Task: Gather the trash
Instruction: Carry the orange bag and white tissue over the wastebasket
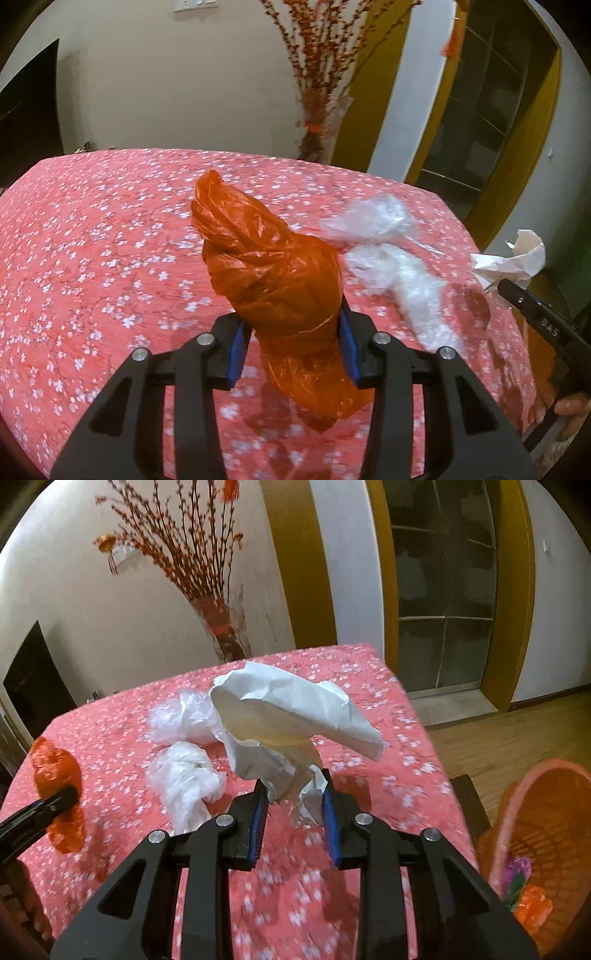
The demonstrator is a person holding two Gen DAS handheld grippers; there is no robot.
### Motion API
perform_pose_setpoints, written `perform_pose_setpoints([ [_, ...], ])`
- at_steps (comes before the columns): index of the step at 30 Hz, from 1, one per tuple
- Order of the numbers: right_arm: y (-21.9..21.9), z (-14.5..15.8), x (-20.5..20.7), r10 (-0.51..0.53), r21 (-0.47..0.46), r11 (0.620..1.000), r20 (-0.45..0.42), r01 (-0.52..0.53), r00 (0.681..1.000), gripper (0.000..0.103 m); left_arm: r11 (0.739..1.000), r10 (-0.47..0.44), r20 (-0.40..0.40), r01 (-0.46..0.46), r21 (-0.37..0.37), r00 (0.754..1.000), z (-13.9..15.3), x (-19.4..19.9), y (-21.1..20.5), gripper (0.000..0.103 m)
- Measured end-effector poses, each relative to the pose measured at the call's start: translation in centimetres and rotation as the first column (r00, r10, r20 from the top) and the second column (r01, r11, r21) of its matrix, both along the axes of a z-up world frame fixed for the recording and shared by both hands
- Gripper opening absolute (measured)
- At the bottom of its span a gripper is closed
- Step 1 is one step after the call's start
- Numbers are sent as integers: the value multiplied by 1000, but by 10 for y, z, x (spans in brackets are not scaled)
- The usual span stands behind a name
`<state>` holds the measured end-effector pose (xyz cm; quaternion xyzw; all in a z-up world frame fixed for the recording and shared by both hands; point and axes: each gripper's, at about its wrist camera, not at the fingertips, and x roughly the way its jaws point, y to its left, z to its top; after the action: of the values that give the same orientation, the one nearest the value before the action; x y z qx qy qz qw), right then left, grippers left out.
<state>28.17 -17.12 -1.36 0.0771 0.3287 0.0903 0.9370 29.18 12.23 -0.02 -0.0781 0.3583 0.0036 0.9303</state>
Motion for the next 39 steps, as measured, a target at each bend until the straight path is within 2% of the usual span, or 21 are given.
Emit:
perform_pose_setpoints([
  [8,-41,25,-50,-56,16,998,66,55,996,27,993,-115,35,115,4,993,19,-18,-54,42],
  [17,-93,37,-98,-176,15,984,114,176,978,27,963,-270,78,270,12,960,40,-43,-127,42],
  [25,-135,39,-136,-295,1,954,151,299,943,27,914,-406,83,407,15,910,45,-62,-198,42],
  [32,-171,35,-151,-380,4,923,149,384,913,27,862,-507,63,507,19,860,37,-70,-258,42],
  [39,-193,27,-155,-433,11,900,126,435,893,27,823,-569,34,568,20,822,22,-68,-304,43],
])
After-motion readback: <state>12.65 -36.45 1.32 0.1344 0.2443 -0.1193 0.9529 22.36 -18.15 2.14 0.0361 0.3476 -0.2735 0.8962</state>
